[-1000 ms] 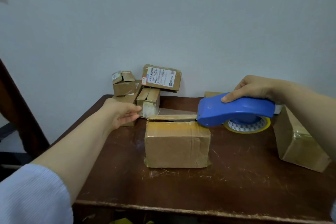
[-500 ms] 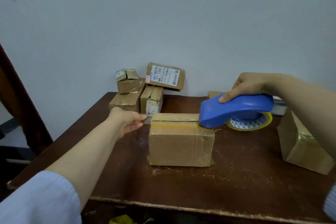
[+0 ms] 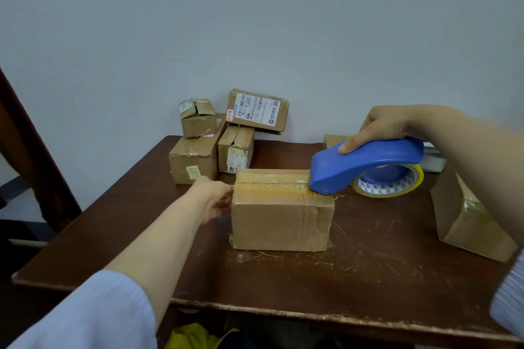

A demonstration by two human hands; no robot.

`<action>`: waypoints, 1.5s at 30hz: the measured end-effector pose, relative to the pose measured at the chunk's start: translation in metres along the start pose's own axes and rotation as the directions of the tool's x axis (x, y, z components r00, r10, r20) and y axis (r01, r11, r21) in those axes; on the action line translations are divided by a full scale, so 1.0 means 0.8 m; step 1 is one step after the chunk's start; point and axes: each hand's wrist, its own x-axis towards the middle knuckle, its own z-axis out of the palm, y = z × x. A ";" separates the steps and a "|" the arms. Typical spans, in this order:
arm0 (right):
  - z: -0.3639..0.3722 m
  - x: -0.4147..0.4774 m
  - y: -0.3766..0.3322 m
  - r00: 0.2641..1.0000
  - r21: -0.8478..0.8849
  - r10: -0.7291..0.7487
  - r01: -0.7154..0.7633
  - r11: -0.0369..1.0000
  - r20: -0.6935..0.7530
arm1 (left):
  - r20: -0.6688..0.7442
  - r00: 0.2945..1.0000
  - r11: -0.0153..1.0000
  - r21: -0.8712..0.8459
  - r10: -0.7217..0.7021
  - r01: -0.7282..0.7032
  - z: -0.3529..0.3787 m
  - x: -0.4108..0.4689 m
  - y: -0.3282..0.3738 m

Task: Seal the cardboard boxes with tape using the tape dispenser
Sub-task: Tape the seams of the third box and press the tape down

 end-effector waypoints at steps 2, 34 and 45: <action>0.001 0.002 -0.001 1.000 -0.003 0.001 -0.001 1.000 0.007 | 0.006 1.000 0.999 0.044 -0.009 0.009 0.002 0.003 0.000; 0.039 -0.026 0.031 0.974 0.135 -0.193 0.176 0.975 0.119 | 0.557 0.765 0.014 0.806 0.324 -0.592 0.072 0.015 0.038; 0.061 -0.038 0.061 0.952 -0.011 -0.253 0.259 0.966 0.175 | 0.435 0.817 -0.004 0.884 0.378 -0.468 0.108 0.025 0.029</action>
